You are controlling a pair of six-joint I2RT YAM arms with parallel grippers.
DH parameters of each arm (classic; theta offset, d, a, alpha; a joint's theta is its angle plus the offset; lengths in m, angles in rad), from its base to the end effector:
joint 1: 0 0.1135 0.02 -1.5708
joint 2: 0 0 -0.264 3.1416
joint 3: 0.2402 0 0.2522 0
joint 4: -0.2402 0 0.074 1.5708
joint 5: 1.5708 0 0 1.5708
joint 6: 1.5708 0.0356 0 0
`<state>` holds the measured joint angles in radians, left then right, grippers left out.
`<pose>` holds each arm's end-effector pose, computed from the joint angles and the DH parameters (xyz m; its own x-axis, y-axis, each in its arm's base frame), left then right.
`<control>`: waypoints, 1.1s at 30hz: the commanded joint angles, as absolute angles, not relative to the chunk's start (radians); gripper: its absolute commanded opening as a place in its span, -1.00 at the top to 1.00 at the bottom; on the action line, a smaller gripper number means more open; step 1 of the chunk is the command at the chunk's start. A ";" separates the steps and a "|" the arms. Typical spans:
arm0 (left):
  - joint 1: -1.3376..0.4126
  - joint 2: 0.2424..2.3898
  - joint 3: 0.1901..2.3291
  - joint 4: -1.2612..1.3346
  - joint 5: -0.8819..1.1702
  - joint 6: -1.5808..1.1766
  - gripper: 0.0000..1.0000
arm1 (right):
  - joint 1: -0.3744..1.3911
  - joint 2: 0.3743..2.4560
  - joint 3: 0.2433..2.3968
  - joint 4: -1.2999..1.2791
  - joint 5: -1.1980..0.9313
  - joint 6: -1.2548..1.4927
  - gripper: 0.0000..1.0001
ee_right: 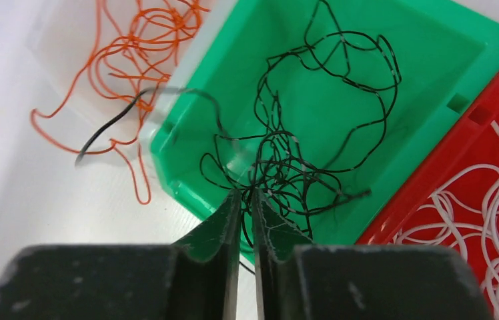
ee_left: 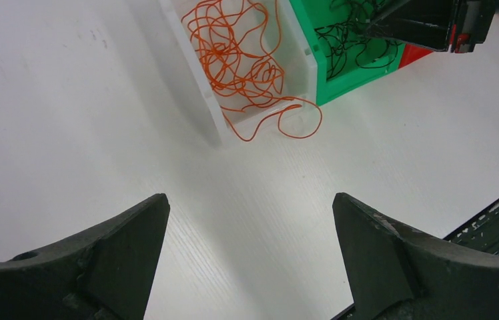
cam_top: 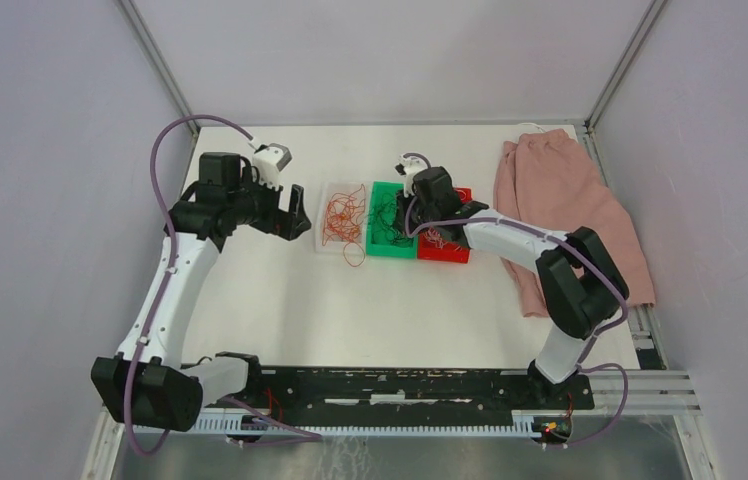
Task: Untangle the cables
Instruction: Place the cable in the bin, then reset both arms
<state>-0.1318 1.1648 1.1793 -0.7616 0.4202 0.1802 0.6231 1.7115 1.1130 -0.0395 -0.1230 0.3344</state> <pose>0.2340 -0.0457 0.3472 -0.5880 0.2430 -0.7715 0.5307 0.8357 -0.1412 0.3069 0.2259 0.2213 -0.6732 -0.0827 -0.7348 -0.4639 0.8210 0.3327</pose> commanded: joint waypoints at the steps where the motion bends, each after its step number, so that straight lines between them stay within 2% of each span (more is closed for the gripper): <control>1: -0.091 1.192 1.253 -0.803 0.397 0.217 -0.99 | 0.619 1.751 1.230 -0.089 -0.025 0.338 0.61; 3: -0.076 1.196 1.266 -0.806 0.401 0.218 -0.99 | 0.618 1.748 1.239 -0.081 0.006 0.350 0.42; 8: -0.057 1.196 1.277 -0.803 0.406 0.229 -0.99 | 0.617 1.731 1.275 -0.107 0.064 0.360 0.24; 21: -0.023 1.233 1.270 -0.797 0.377 0.253 -0.99 | 0.618 1.684 1.297 -0.143 0.009 0.360 0.16; 23: 0.002 1.236 1.244 -0.769 0.366 0.269 -0.99 | 0.619 1.640 1.263 -0.144 0.032 0.362 0.10; 24: 0.018 1.236 1.228 -0.742 0.369 0.271 -0.99 | 0.618 1.609 1.240 -0.145 0.055 0.361 0.00; 25: 0.039 1.236 1.208 -0.726 0.373 0.271 -0.98 | 0.619 1.572 1.216 -0.152 0.092 0.360 -0.24; 26: 0.059 1.233 1.183 -0.695 0.378 0.272 -0.98 | 0.618 1.537 1.191 -0.160 0.137 0.362 -0.64; 27: 0.079 1.229 1.152 -0.648 0.382 0.272 -0.99 | 0.616 1.497 1.163 -0.168 0.185 0.362 -0.94; 33: 0.151 1.167 0.793 -0.294 0.398 0.274 -0.99 | 0.550 1.258 0.956 -0.210 0.441 0.435 -0.99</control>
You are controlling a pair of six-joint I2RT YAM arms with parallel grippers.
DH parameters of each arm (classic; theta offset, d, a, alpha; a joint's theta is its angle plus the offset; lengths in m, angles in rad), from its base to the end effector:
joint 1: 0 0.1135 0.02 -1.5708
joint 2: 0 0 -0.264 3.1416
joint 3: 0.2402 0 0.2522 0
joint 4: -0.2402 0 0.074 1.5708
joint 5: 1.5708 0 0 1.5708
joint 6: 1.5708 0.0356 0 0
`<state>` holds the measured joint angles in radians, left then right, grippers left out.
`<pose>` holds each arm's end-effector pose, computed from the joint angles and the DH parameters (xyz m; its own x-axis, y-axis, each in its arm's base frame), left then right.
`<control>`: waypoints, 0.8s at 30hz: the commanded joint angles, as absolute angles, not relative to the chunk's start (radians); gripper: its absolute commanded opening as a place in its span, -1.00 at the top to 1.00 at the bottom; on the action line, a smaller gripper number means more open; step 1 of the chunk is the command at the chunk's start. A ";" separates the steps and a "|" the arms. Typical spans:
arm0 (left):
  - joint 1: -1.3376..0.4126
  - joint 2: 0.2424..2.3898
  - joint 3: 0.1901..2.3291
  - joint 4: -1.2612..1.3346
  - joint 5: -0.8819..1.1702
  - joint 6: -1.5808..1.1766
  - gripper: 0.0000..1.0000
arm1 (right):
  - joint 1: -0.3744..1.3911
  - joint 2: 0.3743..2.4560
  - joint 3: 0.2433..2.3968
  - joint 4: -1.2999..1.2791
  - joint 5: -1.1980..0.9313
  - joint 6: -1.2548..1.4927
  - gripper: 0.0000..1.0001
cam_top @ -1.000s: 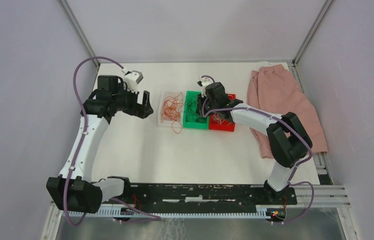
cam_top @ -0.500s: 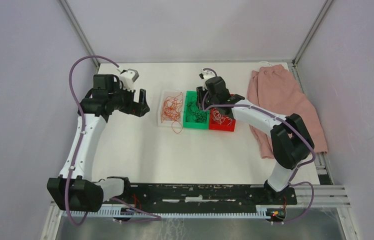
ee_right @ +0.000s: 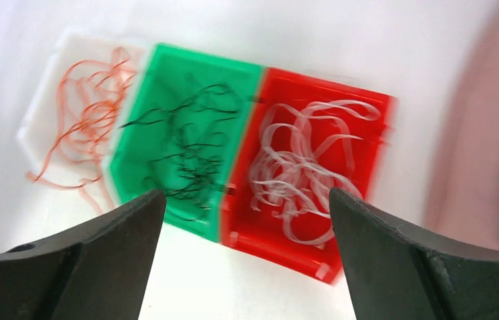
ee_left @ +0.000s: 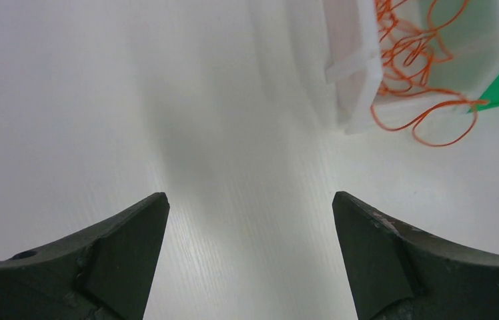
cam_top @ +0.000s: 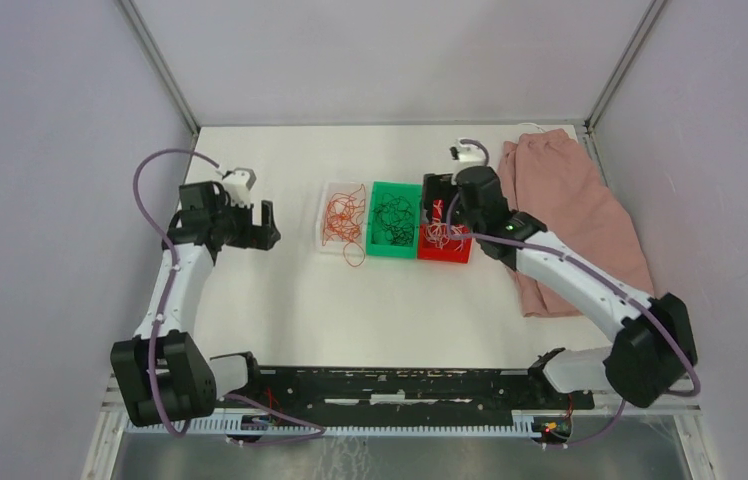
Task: Untangle the cables
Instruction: Reset both arms
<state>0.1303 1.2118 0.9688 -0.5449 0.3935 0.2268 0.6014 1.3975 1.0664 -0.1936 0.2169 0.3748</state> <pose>0.2544 0.0196 0.2842 -0.6515 0.1241 -0.7484 0.3024 0.9472 -0.1062 0.2680 0.1746 0.2962 -0.5304 0.0696 -0.8449 -0.2200 0.9512 0.2165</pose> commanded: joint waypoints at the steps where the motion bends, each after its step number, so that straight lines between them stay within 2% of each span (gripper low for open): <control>1: 0.154 1.153 0.733 -0.222 0.397 0.269 -0.99 | 0.533 1.219 0.917 -0.210 0.494 0.446 -0.99; 5: 0.166 1.096 0.510 0.115 0.407 0.244 -0.99 | 0.480 1.062 0.716 -0.136 0.784 0.466 -0.99; 10: 0.170 1.119 0.398 0.392 0.404 0.162 -0.99 | 0.436 0.953 0.457 0.209 1.030 0.277 -0.99; 14: 0.169 1.197 0.294 0.664 0.399 0.086 -0.99 | 0.334 1.045 0.452 0.249 1.002 0.267 -0.99; 17: 0.170 1.268 0.269 0.776 0.387 0.058 -0.99 | 0.270 1.128 0.430 0.343 0.967 0.270 -0.99; 24: 0.170 1.362 0.298 0.885 0.274 -0.002 -0.99 | 0.156 1.307 0.366 0.607 0.889 0.263 -0.99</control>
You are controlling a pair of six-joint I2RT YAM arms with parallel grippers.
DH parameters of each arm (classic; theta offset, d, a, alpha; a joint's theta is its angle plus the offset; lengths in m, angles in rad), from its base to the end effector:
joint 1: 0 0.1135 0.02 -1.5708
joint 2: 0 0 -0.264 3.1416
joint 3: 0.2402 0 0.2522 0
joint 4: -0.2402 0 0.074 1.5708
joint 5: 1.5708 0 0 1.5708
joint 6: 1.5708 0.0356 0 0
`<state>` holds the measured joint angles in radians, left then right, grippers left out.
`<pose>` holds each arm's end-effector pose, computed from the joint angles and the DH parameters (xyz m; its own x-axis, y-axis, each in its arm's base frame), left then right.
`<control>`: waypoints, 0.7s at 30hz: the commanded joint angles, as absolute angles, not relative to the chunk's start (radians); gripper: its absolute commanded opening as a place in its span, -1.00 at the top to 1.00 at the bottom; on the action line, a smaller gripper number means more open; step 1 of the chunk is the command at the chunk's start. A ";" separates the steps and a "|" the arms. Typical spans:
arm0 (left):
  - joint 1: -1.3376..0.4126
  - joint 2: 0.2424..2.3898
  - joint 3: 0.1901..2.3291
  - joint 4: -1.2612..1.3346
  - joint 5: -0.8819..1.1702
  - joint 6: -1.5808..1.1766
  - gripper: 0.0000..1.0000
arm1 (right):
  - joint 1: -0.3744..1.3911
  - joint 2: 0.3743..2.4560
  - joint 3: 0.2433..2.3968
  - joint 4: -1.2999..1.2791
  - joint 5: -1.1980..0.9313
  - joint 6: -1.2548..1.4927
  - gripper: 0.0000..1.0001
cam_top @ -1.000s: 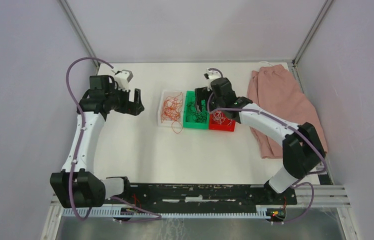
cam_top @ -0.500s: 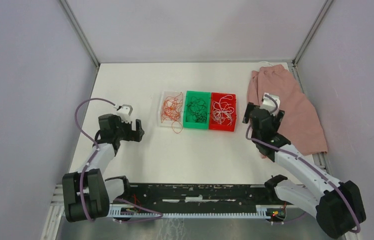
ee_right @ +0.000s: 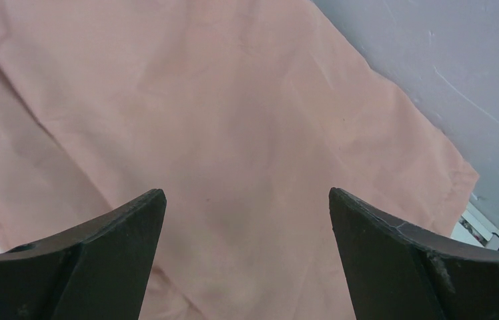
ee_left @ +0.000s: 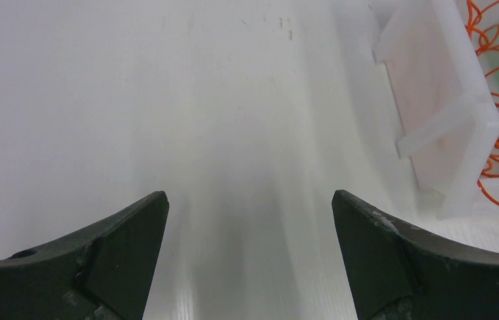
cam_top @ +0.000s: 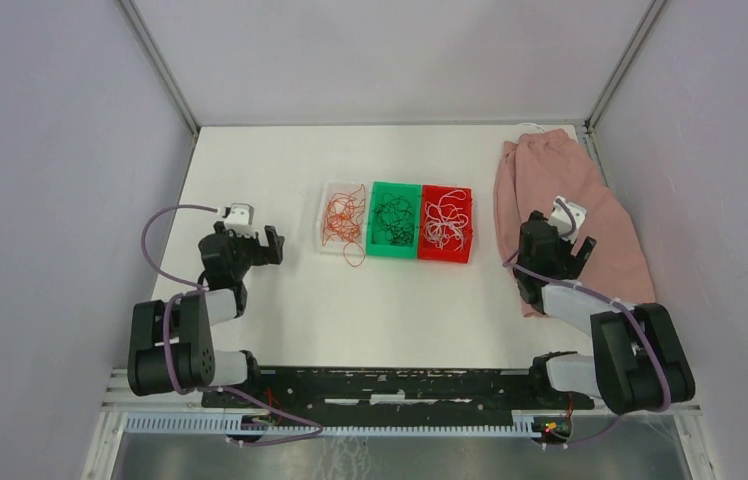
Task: Untangle the cables
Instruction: Reset both arms
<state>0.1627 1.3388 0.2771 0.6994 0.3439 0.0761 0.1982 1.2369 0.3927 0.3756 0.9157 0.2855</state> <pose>0.2305 0.0257 0.1477 -0.3367 0.0173 -0.9415 0.1848 0.9816 -0.0481 0.2276 0.0169 0.1765 -0.2633 0.1221 -0.9570 0.6752 0.7318 -0.0924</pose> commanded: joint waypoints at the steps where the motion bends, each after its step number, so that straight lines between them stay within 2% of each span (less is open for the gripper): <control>1: 0.169 1.367 0.297 0.902 0.273 -0.017 -0.99 | 0.149 1.318 0.365 0.634 0.864 0.256 -0.99; 5: 0.169 1.401 0.241 1.055 0.272 -0.084 -0.99 | 0.124 1.402 0.369 0.727 0.810 0.248 -0.99; 8: 0.164 1.477 0.181 1.281 0.287 -0.107 -0.99 | 0.121 1.418 0.404 0.676 0.770 0.233 -0.99; 10: 0.140 1.447 0.176 1.233 0.247 -0.072 -0.99 | 0.122 1.419 0.399 0.691 0.729 0.213 -0.99; 12: 0.120 1.470 0.133 1.317 0.227 -0.057 -0.99 | 0.121 1.425 0.380 0.745 0.651 0.167 -0.99; 14: 0.095 1.546 0.067 1.558 0.191 -0.054 -0.99 | 0.121 1.446 0.371 0.787 0.497 0.108 -0.99; 15: 0.091 1.564 0.053 1.595 0.192 -0.052 -0.99 | 0.123 1.474 0.366 0.820 0.431 0.077 -0.99; 17: 0.090 1.517 0.083 1.456 0.198 -0.031 -0.99 | 0.128 1.551 0.316 1.033 0.455 0.055 -1.00; 19: 0.089 1.519 0.166 1.308 0.211 -0.030 -0.99 | 0.125 1.503 0.357 0.860 0.455 0.088 -0.98; 21: 0.044 1.522 0.217 1.206 0.147 -0.004 -0.99 | 0.119 1.530 0.340 0.946 0.445 0.074 -0.99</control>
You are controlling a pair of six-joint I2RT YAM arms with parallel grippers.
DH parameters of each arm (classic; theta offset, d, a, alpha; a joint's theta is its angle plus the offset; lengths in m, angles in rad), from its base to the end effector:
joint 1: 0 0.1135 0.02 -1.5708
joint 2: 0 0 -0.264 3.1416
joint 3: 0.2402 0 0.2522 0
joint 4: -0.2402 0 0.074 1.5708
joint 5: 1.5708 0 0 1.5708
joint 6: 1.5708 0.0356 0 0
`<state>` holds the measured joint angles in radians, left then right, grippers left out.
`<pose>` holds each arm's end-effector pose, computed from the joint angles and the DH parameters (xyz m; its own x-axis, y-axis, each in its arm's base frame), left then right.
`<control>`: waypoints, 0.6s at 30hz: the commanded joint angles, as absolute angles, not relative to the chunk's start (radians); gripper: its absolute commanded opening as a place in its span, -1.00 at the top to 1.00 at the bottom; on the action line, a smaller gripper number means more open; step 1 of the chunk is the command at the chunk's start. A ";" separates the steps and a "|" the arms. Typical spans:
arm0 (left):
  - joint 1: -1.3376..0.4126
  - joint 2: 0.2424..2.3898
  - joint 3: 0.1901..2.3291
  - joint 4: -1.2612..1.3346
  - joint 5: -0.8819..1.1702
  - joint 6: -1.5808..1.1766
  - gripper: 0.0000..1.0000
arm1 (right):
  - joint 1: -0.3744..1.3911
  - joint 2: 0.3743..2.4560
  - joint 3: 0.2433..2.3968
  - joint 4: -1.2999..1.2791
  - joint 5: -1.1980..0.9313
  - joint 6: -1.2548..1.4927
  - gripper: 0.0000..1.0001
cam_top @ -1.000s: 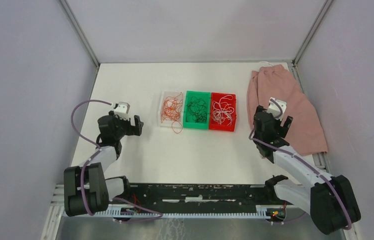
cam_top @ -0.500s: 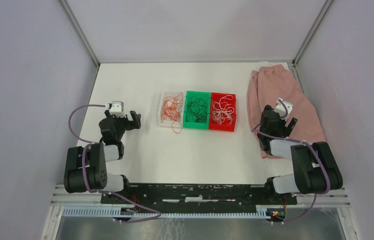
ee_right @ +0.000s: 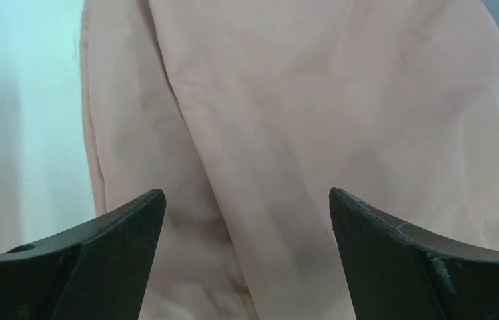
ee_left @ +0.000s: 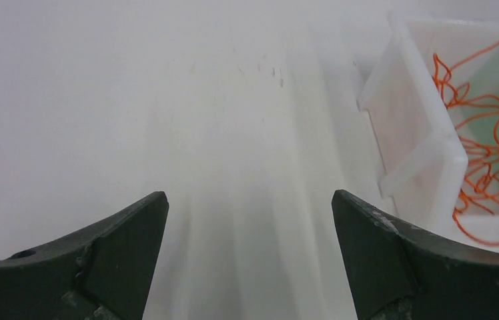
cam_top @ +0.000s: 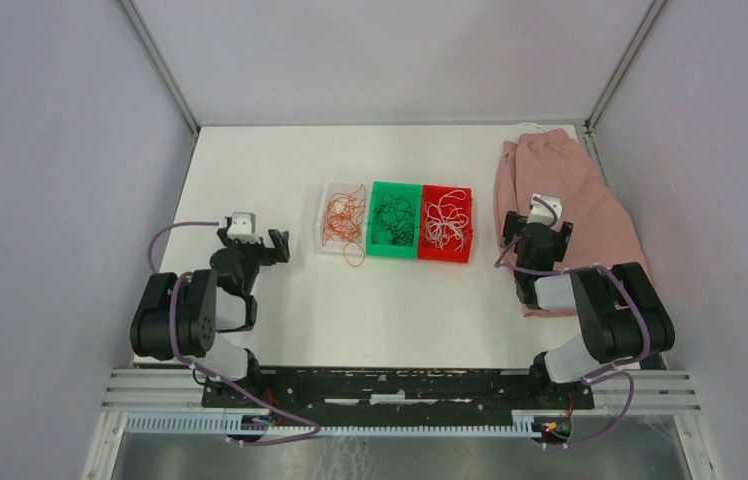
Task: Untangle the cables
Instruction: Reset both arms
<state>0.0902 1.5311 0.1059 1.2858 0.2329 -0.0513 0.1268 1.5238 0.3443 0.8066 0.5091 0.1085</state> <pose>0.2119 0.0109 0.1285 -0.1454 -0.0632 -0.9874 0.1327 0.9877 -0.0828 0.2545 0.0150 0.1354 -0.3225 0.0542 -0.9450 0.3770 0.9231 -0.0757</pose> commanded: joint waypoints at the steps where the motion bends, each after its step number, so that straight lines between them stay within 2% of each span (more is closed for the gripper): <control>1: 0.025 1.510 0.222 1.181 0.113 0.015 -0.99 | 0.120 1.526 0.343 0.933 0.446 0.074 -0.99; 18: 0.021 1.516 0.215 1.209 0.113 0.008 -0.99 | 0.119 1.508 0.344 0.902 0.421 0.070 -0.99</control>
